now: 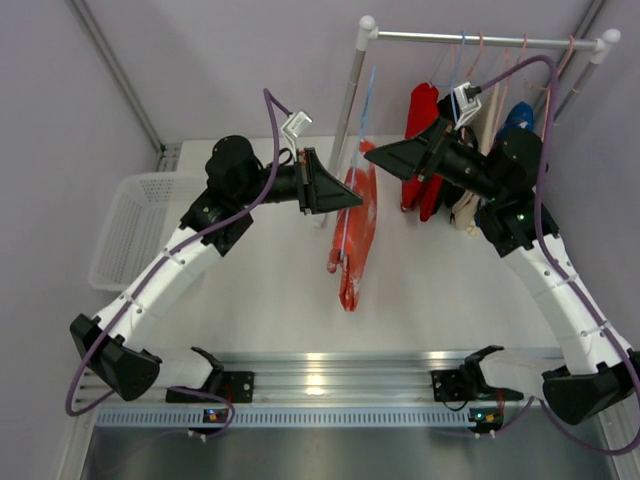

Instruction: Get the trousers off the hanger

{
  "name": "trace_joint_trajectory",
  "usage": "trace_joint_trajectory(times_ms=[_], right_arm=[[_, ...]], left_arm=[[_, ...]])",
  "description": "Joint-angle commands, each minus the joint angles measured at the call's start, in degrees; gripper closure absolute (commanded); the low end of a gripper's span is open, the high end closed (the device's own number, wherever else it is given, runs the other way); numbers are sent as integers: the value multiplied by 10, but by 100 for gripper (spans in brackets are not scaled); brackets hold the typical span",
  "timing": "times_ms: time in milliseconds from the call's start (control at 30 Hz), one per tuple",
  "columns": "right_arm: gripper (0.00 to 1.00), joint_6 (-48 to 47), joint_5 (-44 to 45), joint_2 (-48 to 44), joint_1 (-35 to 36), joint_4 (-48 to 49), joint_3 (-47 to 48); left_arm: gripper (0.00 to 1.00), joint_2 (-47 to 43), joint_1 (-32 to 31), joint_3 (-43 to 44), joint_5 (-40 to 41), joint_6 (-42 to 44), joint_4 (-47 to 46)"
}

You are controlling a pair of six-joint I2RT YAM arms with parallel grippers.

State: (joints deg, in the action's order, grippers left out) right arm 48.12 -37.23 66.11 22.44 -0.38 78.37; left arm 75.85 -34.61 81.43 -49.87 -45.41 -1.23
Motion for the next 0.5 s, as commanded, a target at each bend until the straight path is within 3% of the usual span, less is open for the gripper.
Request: trace_joint_trajectory(times_ms=[0,200,467], right_arm=[[0,22,16,27,34,67,56],[1,14,35,75,91,55,79],[24,31,48,97,118,50,69]], left_arm=[[100,-44,-2,8,19,44,-48],[100,-55,-2,-7,28,42,-47],[100,-60,-1,-12,46,50,-39]])
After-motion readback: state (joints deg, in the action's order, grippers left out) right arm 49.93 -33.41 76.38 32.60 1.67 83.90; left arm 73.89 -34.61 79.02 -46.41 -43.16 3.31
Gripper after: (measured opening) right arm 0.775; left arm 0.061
